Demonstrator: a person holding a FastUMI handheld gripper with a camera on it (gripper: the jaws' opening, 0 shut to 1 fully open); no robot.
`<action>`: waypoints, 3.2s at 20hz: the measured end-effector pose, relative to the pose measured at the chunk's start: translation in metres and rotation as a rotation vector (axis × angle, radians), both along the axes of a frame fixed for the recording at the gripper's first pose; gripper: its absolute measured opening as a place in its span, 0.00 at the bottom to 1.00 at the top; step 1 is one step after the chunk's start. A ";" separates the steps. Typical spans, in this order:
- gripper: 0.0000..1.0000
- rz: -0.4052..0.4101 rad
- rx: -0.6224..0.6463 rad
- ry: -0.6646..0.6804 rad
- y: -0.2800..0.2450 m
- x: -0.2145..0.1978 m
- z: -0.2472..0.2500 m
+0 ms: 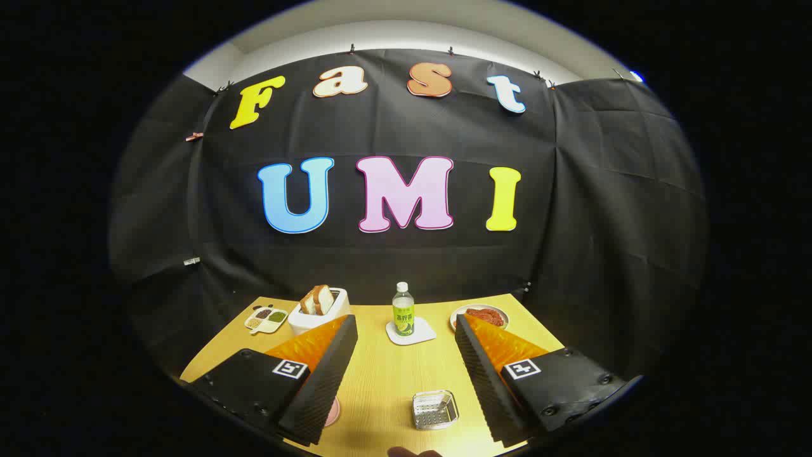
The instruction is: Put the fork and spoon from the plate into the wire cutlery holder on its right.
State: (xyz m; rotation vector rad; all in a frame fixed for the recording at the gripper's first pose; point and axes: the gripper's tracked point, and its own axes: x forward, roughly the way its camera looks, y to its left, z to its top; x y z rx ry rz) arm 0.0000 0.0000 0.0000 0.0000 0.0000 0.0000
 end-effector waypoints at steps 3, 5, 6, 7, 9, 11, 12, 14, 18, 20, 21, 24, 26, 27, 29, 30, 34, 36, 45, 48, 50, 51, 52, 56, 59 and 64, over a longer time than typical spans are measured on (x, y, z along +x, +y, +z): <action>0.96 -0.013 -0.004 -0.018 0.000 -0.001 0.005; 0.96 -0.007 0.003 -0.008 -0.002 -0.002 0.000; 0.96 -0.004 0.008 -0.006 -0.003 -0.001 0.000; 0.96 0.000 0.010 -0.005 -0.005 -0.001 0.000; 0.96 0.010 0.005 0.010 -0.010 -0.001 -0.006; 0.96 0.005 0.007 0.002 -0.016 -0.003 -0.004; 0.96 -0.002 0.012 0.006 -0.019 -0.004 -0.008; 0.96 -0.004 0.021 0.040 -0.018 -0.006 -0.021; 0.95 0.005 0.023 0.072 -0.011 -0.010 -0.033; 0.95 0.004 0.024 0.071 -0.008 -0.011 -0.035; 0.95 0.005 0.026 0.075 -0.005 -0.012 -0.036; 0.95 0.022 0.018 0.091 0.004 -0.013 -0.042; 0.95 0.031 0.011 0.093 0.008 -0.013 -0.043; 0.95 0.034 0.008 0.094 0.010 -0.013 -0.044; 0.95 0.049 0.004 0.108 0.019 -0.011 -0.051; 0.95 0.057 0.000 0.117 0.024 -0.010 -0.054; 0.95 0.102 -0.013 0.163 0.052 -0.004 -0.072; 0.95 0.135 -0.016 0.205 0.071 -0.001 -0.087; 0.96 0.294 -0.078 0.501 0.155 0.008 -0.200; 0.96 0.327 -0.091 0.614 0.177 0.010 -0.242; 0.96 0.347 -0.109 0.693 0.189 0.010 -0.272; 0.96 0.361 -0.117 0.733 0.195 0.009 -0.287; 0.96 0.374 -0.120 0.771 0.201 0.007 -0.301; 0.94 0.374 -0.124 0.854 0.214 0.008 -0.334; 0.89 0.372 -0.125 0.900 0.215 0.010 -0.347; 0.75 0.361 -0.089 0.999 0.213 0.008 -0.370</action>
